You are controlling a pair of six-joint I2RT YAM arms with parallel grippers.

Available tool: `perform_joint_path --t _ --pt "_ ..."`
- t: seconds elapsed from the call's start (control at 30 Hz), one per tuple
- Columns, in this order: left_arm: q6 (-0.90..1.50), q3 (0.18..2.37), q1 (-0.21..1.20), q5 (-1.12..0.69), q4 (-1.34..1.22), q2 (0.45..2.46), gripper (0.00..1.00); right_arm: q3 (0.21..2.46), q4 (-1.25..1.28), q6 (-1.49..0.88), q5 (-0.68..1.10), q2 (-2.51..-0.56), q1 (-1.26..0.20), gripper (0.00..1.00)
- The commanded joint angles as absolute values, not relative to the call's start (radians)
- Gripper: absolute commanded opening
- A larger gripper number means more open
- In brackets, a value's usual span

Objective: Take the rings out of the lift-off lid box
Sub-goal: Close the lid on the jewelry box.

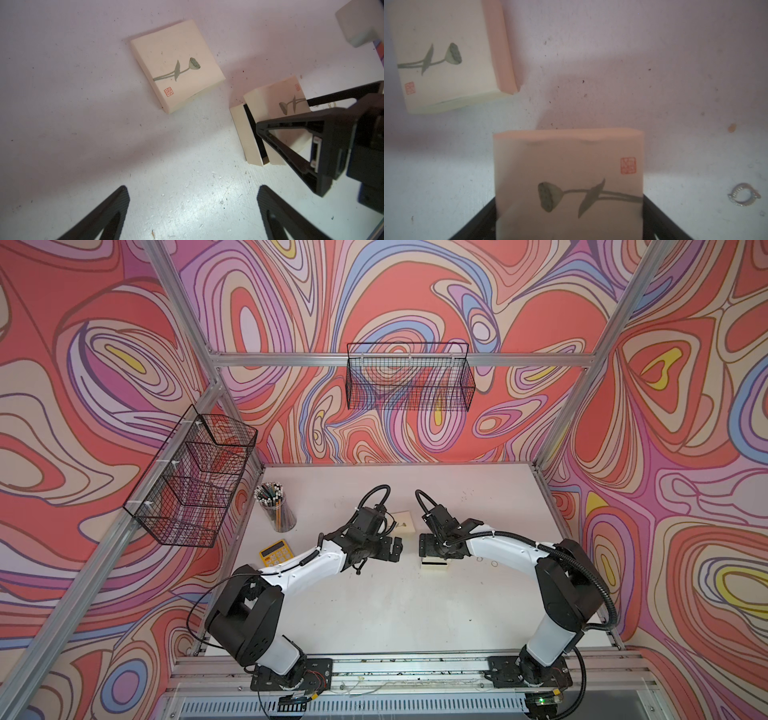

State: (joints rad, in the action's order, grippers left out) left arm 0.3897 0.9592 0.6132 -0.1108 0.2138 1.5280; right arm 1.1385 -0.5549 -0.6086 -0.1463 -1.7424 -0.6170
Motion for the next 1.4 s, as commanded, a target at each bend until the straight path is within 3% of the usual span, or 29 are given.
perform_joint_path --t 0.0,1.37 --pt "0.396 0.968 0.606 -0.12 0.21 1.537 1.0 1.163 -0.569 -0.63 -0.176 -1.766 -0.628 0.85" --pt "0.399 0.96 0.606 -0.114 0.215 1.539 1.0 1.155 -0.589 -0.646 -0.262 -1.766 -0.686 0.9"
